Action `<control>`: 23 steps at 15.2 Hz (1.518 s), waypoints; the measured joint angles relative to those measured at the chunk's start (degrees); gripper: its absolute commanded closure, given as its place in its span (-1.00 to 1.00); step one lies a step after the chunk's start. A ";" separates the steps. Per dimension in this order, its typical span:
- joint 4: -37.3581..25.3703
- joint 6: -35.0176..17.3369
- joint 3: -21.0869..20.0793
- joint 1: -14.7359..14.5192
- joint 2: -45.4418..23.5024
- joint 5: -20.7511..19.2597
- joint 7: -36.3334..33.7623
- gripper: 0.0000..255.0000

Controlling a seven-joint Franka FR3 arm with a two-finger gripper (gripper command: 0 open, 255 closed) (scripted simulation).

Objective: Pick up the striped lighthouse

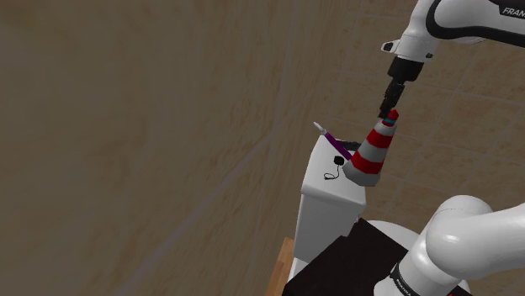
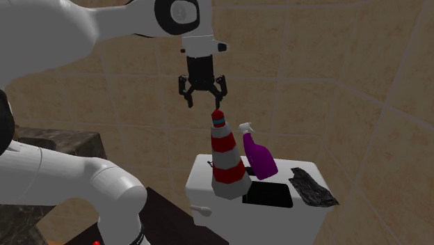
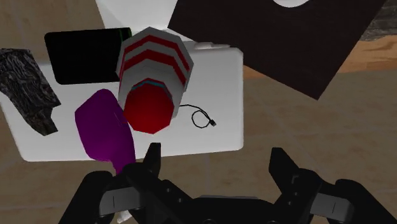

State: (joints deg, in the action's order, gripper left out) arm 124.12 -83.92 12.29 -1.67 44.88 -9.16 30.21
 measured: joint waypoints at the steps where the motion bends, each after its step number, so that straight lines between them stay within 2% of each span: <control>1: -1.25 1.18 1.12 -0.26 -0.39 -1.33 2.79 -1.00; 5: -4.95 3.17 5.53 -1.42 -2.76 -6.24 13.15 -1.00; 13: 0.66 -0.69 6.88 -1.20 -1.11 -7.85 14.38 -1.00; 14: 0.98 -0.93 6.92 -1.18 -1.02 -7.90 14.35 1.00; 23: 1.21 -1.15 6.90 -1.19 -0.92 -7.89 14.31 1.00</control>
State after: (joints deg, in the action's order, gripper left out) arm 125.33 -85.06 19.19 -2.86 43.96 -17.05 44.52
